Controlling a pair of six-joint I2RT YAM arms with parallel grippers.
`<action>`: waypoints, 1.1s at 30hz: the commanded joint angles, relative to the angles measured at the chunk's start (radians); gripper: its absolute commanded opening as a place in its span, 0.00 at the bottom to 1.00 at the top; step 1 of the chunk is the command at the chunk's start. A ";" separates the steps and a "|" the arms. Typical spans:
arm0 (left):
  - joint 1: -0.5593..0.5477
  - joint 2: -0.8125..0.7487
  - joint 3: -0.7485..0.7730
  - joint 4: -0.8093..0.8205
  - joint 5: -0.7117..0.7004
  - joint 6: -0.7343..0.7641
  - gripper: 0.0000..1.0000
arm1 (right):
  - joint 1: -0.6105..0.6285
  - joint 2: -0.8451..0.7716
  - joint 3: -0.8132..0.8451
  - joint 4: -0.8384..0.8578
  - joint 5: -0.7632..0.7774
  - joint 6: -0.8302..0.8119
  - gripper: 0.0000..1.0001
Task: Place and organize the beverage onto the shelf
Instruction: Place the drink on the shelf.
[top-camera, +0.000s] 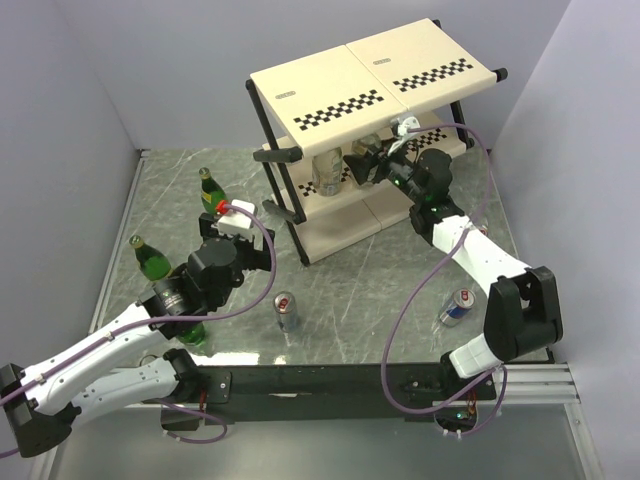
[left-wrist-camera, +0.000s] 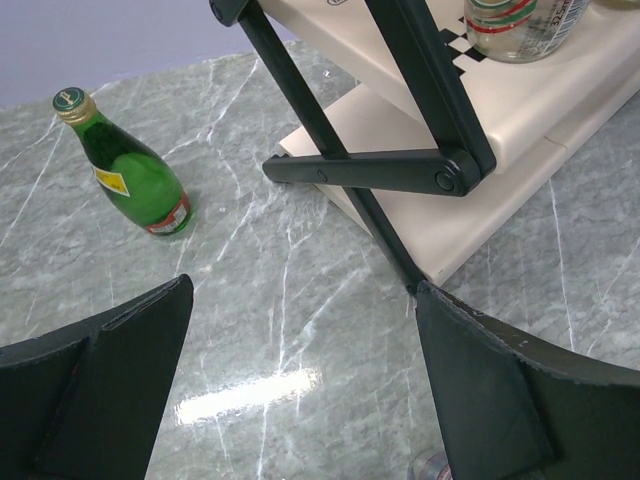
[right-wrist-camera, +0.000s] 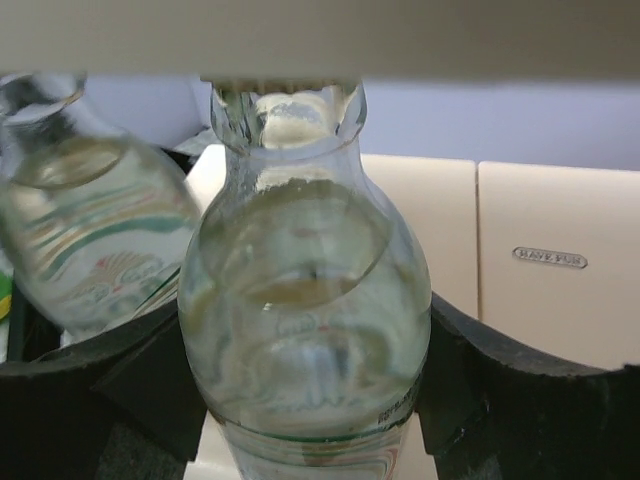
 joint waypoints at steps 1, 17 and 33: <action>0.005 0.002 -0.006 0.030 -0.019 0.012 0.99 | -0.006 -0.005 0.097 0.224 0.042 0.001 0.00; 0.005 0.002 -0.006 0.032 -0.026 0.015 0.99 | 0.002 0.055 0.091 0.264 0.071 -0.026 0.00; 0.005 0.002 -0.007 0.030 -0.024 0.018 1.00 | 0.008 0.081 0.063 0.271 0.069 -0.026 0.03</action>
